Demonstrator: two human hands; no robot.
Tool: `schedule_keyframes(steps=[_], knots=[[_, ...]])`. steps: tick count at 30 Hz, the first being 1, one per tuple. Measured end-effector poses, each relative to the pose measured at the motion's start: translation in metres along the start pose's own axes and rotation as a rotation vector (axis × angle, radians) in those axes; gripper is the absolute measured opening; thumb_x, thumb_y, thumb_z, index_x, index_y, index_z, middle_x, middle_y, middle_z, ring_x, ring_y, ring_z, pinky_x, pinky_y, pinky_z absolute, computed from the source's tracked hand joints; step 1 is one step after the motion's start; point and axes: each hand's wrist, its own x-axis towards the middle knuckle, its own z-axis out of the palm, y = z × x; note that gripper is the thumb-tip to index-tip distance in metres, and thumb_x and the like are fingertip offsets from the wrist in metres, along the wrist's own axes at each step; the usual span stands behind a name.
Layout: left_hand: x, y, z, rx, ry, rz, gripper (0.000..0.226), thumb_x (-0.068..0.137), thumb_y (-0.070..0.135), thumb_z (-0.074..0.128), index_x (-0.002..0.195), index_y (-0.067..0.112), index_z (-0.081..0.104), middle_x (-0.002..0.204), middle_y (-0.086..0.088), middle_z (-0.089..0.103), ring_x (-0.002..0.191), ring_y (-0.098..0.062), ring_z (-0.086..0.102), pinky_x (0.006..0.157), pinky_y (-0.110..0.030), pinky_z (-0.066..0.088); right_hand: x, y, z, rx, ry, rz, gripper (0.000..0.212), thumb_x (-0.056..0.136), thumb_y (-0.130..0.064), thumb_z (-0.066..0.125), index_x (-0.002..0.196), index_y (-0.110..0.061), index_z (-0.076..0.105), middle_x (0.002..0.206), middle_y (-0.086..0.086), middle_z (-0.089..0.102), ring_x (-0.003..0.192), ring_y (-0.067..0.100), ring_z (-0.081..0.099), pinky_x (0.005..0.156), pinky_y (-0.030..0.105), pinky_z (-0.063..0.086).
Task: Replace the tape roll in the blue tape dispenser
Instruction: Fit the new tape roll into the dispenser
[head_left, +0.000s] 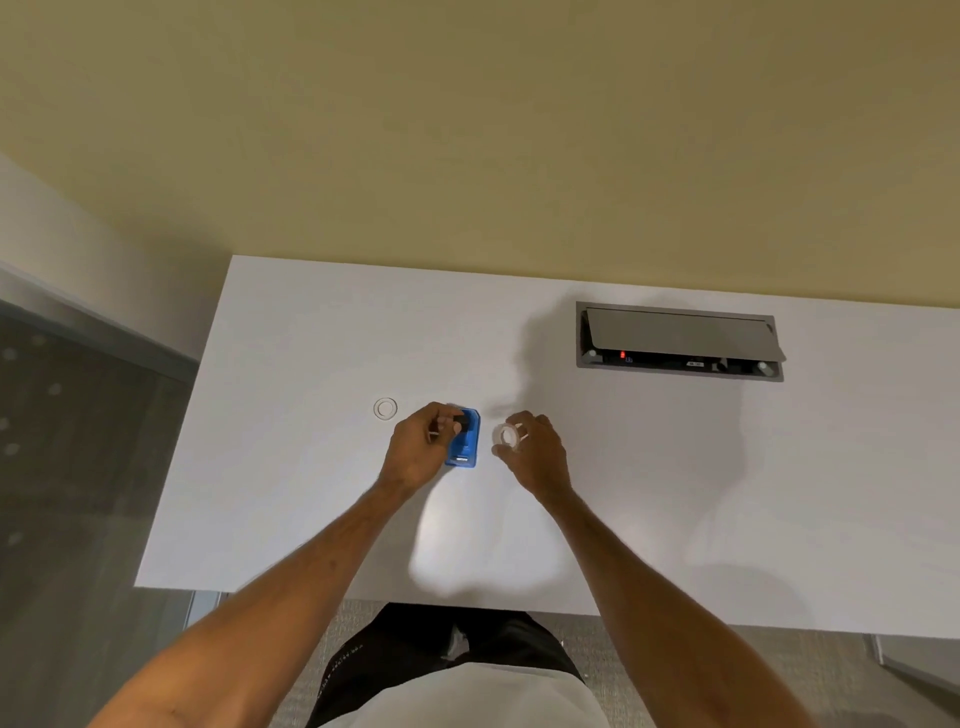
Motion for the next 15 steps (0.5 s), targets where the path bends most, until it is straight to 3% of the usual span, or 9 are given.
schedule_keyframes(steps=[6, 11, 15], knots=[[-0.011, 0.005, 0.001, 0.005, -0.018, 0.093, 0.018, 0.111, 0.016, 0.055, 0.119, 0.017, 0.072, 0.123, 0.001, 0.077, 0.114, -0.026, 0.072, 0.105, -0.048, 0.060, -0.023, -0.002, -0.002, 0.389, 0.022, -0.020, 0.040, 0.090, -0.018, 0.083, 0.124, -0.009, 0.064, 0.118, 0.010, 0.074, 0.107, 0.029, 0.071, 0.096, 0.037, 0.060], [-0.020, 0.007, 0.002, -0.004, -0.022, 0.135, 0.018, 0.110, 0.016, 0.058, 0.121, 0.014, 0.073, 0.119, 0.000, 0.077, 0.112, -0.024, 0.072, 0.105, -0.048, 0.060, -0.037, -0.002, -0.005, 0.506, -0.032, -0.021, 0.044, 0.089, -0.009, 0.082, 0.126, -0.005, 0.057, 0.126, 0.013, 0.070, 0.114, 0.032, 0.072, 0.102, 0.043, 0.062], [-0.029, 0.007, 0.001, -0.008, -0.034, 0.157, 0.018, 0.107, 0.016, 0.063, 0.123, 0.017, 0.070, 0.112, 0.005, 0.075, 0.107, -0.021, 0.072, 0.102, -0.046, 0.062, -0.044, -0.003, -0.005, 0.550, -0.059, -0.042, 0.051, 0.088, -0.002, 0.079, 0.133, -0.013, 0.056, 0.125, 0.011, 0.069, 0.114, 0.031, 0.072, 0.098, 0.037, 0.063]])
